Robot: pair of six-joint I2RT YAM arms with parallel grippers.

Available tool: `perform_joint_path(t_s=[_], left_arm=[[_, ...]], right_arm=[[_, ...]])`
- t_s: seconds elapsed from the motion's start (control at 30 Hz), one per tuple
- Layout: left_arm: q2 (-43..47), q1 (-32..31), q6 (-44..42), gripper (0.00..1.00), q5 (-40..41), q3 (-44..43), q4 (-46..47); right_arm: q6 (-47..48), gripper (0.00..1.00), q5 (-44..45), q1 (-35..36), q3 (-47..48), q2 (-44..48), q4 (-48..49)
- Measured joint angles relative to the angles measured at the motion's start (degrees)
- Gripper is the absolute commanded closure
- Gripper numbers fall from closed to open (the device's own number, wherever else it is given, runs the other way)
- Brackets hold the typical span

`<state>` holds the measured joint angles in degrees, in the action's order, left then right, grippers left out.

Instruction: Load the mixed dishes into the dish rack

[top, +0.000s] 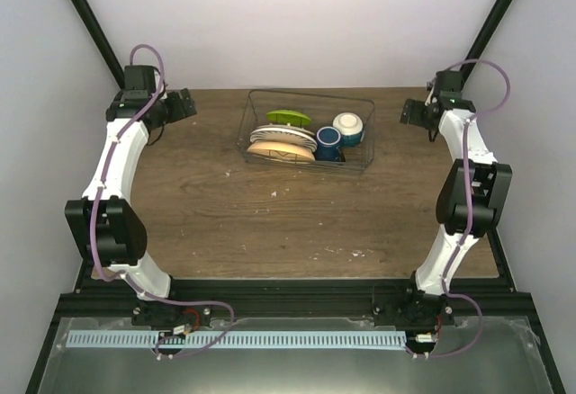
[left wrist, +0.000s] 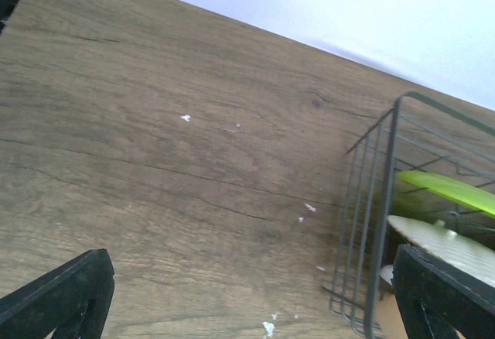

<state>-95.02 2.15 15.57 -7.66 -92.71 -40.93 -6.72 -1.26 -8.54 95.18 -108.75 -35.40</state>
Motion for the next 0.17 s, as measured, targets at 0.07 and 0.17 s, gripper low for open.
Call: perform_joint_path(t_s=[0.07,0.17], left_arm=[[0.0,0.0,-0.5,0.00,1.2,0.8,0.5],[0.0,0.0,-1.1,0.00,2.1,1.7,0.9]], right_arm=[[-0.5,0.00,0.0,-0.2,-2.0,0.0,0.3],[-0.7,0.00,-0.1,-0.3,-4.0,0.0,0.3]])
